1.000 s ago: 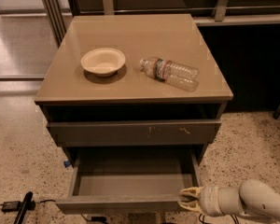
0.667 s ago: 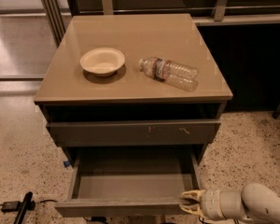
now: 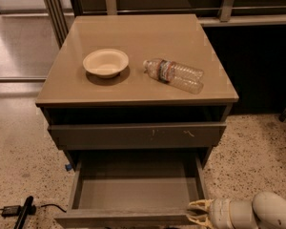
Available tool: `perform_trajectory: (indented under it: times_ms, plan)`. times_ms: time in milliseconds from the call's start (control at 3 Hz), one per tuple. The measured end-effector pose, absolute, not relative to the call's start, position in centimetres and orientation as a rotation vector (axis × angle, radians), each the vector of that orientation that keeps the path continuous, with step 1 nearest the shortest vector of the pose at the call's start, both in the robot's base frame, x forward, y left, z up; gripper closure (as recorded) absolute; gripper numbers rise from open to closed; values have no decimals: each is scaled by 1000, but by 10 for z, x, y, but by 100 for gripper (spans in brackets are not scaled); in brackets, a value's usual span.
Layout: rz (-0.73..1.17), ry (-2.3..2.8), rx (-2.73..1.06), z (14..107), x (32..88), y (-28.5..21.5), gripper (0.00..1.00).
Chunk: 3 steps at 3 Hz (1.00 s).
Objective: Open middle drawer
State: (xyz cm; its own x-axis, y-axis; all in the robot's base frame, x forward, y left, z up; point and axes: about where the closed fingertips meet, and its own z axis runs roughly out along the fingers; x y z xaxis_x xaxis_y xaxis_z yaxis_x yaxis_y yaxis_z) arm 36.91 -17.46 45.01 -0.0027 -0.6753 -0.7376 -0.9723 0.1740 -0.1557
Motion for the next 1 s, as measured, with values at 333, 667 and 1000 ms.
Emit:
perform_trajectory:
  times_ms: [333, 667, 1000]
  plan:
    - [534, 1747, -1569, 450, 369, -175, 75]
    - [535, 1747, -1569, 450, 369, -175, 52]
    - [535, 1747, -1569, 450, 369, -175, 29]
